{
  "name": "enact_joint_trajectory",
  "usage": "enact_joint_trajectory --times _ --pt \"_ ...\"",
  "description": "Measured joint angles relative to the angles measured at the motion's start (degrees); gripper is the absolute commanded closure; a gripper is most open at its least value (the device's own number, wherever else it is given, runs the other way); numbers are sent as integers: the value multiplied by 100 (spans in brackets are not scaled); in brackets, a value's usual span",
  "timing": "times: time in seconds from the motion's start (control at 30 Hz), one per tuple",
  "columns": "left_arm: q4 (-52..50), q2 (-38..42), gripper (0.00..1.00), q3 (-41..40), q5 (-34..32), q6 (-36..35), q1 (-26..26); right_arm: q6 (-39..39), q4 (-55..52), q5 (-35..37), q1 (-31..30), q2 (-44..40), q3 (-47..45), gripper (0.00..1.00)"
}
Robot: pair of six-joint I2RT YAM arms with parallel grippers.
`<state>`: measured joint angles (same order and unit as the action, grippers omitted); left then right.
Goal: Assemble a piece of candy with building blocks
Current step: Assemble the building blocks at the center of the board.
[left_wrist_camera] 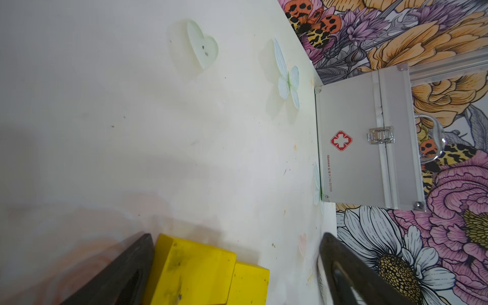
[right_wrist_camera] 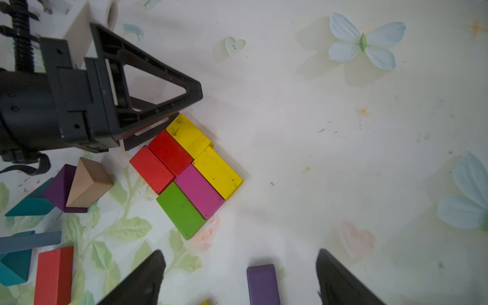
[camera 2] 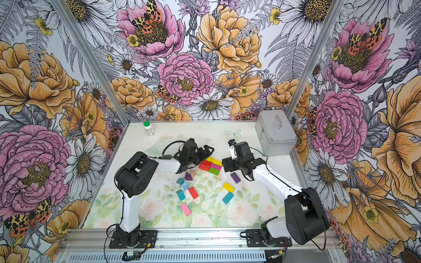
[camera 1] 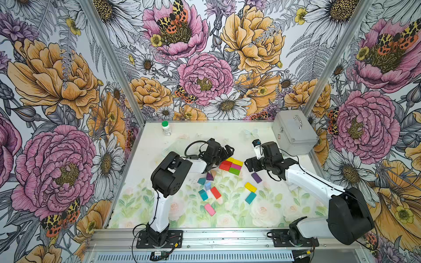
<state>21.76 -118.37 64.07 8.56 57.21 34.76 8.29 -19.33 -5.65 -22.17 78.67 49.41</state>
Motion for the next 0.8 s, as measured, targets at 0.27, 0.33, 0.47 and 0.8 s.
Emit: enact_joint_trajectory --times 0.27,0.33,0.47,0.8 --pt "363 0 1 -179 -192 195 55 28 63 0 13 -103 -52 10" --pt "391 -2 1 -188 -197 247 55 28 85 0 13 -105 -52 10" --pt "415 -2 1 -197 -216 291 55 28 118 0 17 -127 -85 10" --pt "595 -2 2 -293 -249 398 55 28 122 109 109 -247 -138 10"
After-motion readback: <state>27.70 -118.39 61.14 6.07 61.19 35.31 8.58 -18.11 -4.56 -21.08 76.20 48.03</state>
